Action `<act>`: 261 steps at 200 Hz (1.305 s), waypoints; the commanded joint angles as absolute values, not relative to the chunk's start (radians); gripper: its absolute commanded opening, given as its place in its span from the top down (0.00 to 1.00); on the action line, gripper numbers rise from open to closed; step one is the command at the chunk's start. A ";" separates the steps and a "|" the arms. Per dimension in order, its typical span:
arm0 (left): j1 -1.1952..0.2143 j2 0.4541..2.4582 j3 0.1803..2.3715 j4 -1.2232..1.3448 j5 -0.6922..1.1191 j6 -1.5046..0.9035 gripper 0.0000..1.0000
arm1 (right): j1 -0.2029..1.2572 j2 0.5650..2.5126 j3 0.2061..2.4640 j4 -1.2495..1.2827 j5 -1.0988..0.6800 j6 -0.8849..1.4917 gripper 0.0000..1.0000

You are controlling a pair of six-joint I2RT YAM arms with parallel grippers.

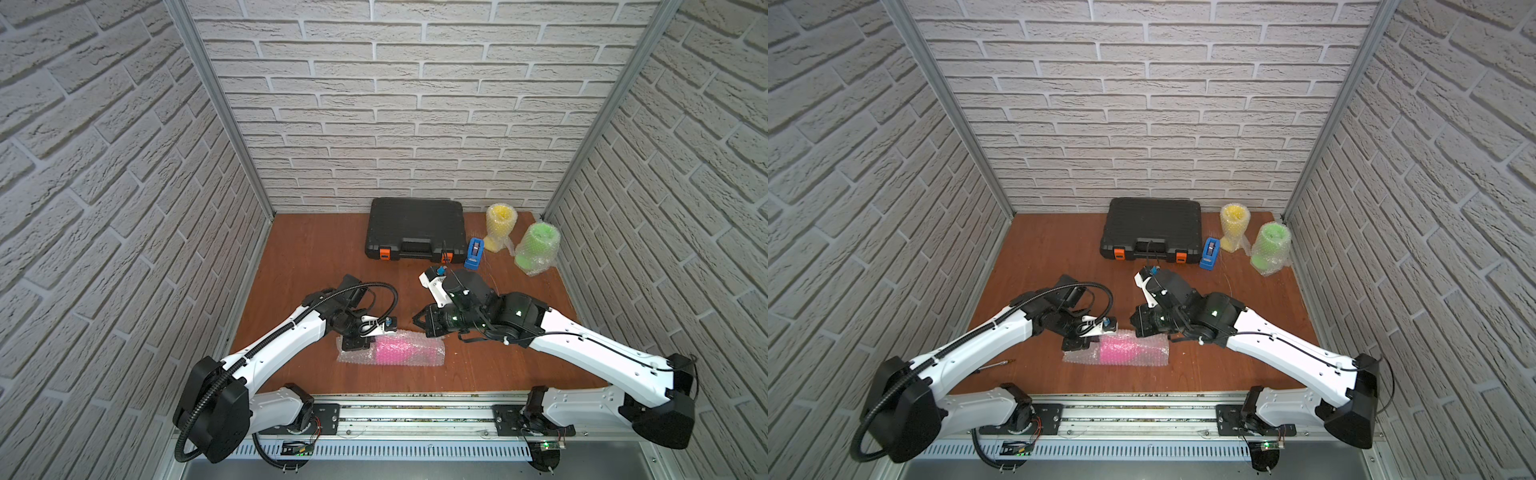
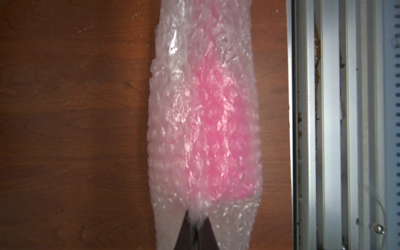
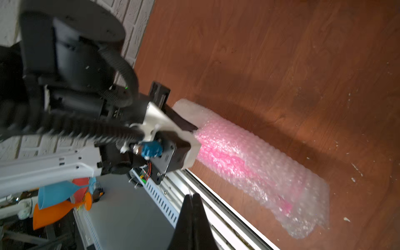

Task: Wrap wine glasses in bubble wrap
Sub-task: Stick the tape on the bubble wrap.

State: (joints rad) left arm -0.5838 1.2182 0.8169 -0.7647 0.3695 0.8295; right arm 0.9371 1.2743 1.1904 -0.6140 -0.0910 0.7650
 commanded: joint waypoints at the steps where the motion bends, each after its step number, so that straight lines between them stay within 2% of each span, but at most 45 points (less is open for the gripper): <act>1: -0.592 1.195 0.802 -0.742 0.402 0.828 1.00 | 0.930 1.337 1.214 -0.502 0.026 0.823 0.98; 46: -0.623 1.156 0.789 -0.723 0.373 0.832 1.00 | 0.823 1.533 1.304 -0.445 -0.019 0.798 0.98; 97: -0.639 1.099 0.767 -0.687 0.330 0.827 1.00 | 0.740 1.741 1.336 -0.467 -0.141 0.646 0.97; 122: -0.641 1.091 0.762 -0.674 0.301 0.819 1.00 | 0.728 1.779 1.302 -0.449 -0.242 0.574 0.97; 155: -0.644 1.056 0.748 -0.640 0.293 0.813 1.00 | 0.725 1.819 1.264 -0.527 -0.279 0.463 0.97; 188: -0.642 1.027 0.733 -0.622 0.271 0.807 1.00 | 0.721 1.839 1.246 -0.686 -0.271 0.396 0.87; 207: -0.641 1.025 0.731 -0.626 0.264 0.808 1.00 | 0.716 1.821 1.223 -0.782 -0.251 0.393 0.77; 226: -0.642 1.026 0.730 -0.626 0.270 0.807 1.00 | 0.694 1.792 1.216 -0.926 -0.135 0.412 0.63; 247: -0.641 1.032 0.731 -0.631 0.281 0.810 1.00 | 0.672 1.711 1.229 -1.062 0.035 0.423 0.52; 261: -0.640 1.035 0.732 -0.635 0.287 0.813 1.00 | 0.669 1.631 1.248 -1.096 0.085 0.402 0.43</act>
